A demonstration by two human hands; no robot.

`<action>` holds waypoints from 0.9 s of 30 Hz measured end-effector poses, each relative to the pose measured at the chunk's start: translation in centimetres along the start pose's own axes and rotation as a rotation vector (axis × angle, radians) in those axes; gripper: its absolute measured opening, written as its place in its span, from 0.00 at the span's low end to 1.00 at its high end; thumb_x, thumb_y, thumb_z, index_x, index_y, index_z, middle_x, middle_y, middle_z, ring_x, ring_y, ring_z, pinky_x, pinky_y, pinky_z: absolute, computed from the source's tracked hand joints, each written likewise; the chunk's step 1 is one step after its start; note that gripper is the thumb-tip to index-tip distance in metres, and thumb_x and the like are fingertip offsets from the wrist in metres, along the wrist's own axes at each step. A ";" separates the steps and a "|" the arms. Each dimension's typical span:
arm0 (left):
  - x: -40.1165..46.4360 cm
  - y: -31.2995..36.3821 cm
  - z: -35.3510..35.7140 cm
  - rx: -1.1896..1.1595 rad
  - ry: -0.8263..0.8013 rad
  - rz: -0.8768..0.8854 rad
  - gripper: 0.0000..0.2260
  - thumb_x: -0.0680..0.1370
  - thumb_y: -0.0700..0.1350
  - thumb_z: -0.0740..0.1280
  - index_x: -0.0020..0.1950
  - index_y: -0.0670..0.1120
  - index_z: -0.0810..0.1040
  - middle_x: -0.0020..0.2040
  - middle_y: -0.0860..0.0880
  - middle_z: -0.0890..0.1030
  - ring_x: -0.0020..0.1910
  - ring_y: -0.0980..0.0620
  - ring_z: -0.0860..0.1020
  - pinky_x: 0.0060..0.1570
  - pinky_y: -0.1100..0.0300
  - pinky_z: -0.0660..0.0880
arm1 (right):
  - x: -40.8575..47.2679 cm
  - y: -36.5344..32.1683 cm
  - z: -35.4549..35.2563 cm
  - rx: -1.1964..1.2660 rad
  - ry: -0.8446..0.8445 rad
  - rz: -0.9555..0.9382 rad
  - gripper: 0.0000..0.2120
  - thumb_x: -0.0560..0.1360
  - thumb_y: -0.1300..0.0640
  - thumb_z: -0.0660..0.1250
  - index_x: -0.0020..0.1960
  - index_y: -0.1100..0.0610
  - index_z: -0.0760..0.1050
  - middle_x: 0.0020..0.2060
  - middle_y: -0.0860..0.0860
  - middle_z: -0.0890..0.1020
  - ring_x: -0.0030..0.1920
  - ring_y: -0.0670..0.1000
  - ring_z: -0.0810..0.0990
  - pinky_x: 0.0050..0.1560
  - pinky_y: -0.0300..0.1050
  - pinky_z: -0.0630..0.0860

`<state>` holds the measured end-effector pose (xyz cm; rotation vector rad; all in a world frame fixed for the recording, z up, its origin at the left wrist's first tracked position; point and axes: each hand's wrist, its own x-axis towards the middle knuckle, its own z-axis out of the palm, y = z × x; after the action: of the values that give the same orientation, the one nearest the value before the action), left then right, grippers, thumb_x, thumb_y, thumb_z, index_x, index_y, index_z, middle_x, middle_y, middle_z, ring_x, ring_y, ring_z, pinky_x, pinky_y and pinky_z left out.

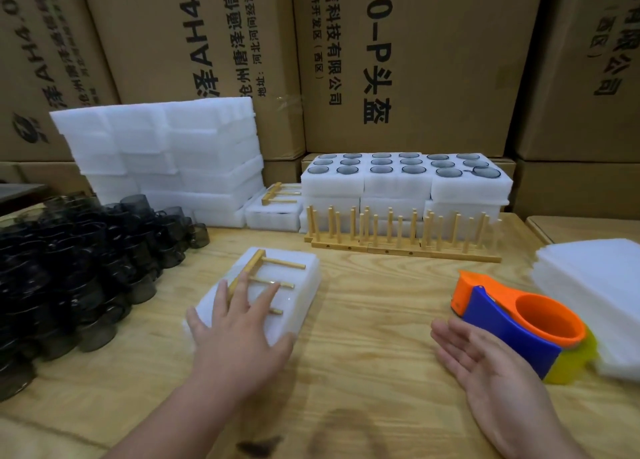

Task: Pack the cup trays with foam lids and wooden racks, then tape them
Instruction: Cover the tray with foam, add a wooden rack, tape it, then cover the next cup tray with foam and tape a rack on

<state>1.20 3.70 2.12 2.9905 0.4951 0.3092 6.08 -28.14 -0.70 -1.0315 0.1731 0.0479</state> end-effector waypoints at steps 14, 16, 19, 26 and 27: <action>3.4 -1.8 3.2 -0.229 0.210 -0.144 0.31 0.67 0.71 0.61 0.70 0.68 0.70 0.82 0.60 0.52 0.79 0.46 0.53 0.71 0.33 0.63 | -1.8 0.9 4.0 -1.595 -0.255 -0.265 0.24 0.79 0.37 0.57 0.74 0.33 0.60 0.79 0.33 0.52 0.80 0.38 0.50 0.77 0.37 0.47; 5.3 -2.0 3.5 -0.215 0.199 -0.169 0.31 0.69 0.70 0.63 0.71 0.68 0.67 0.82 0.60 0.50 0.80 0.46 0.51 0.71 0.33 0.62 | -1.4 0.6 4.8 -1.619 -0.171 -0.253 0.28 0.79 0.35 0.53 0.77 0.35 0.55 0.81 0.37 0.48 0.81 0.40 0.46 0.78 0.41 0.46; 8.1 -2.4 3.8 -0.173 0.206 -0.186 0.31 0.70 0.70 0.63 0.73 0.68 0.66 0.83 0.59 0.50 0.80 0.46 0.51 0.70 0.33 0.63 | -0.1 0.7 5.5 -1.687 -0.140 -0.240 0.31 0.78 0.33 0.51 0.79 0.35 0.50 0.82 0.42 0.42 0.81 0.43 0.42 0.79 0.45 0.47; 13.4 -2.8 4.4 -0.152 0.188 -0.206 0.31 0.71 0.71 0.60 0.74 0.67 0.63 0.83 0.58 0.48 0.80 0.45 0.51 0.68 0.31 0.64 | 1.6 0.9 6.5 -1.779 -0.098 -0.177 0.34 0.77 0.32 0.53 0.79 0.33 0.46 0.82 0.46 0.37 0.81 0.46 0.37 0.80 0.47 0.44; 14.1 -2.8 4.5 -0.151 0.183 -0.205 0.31 0.71 0.71 0.60 0.74 0.68 0.63 0.83 0.58 0.48 0.80 0.45 0.51 0.68 0.31 0.64 | 2.0 0.8 6.6 -1.782 -0.099 -0.159 0.34 0.77 0.32 0.54 0.79 0.34 0.46 0.82 0.47 0.37 0.81 0.47 0.37 0.80 0.47 0.44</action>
<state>14.41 10.66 -0.03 2.7501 0.7537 0.5766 8.75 -22.14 1.66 -2.8082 -0.1070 0.1134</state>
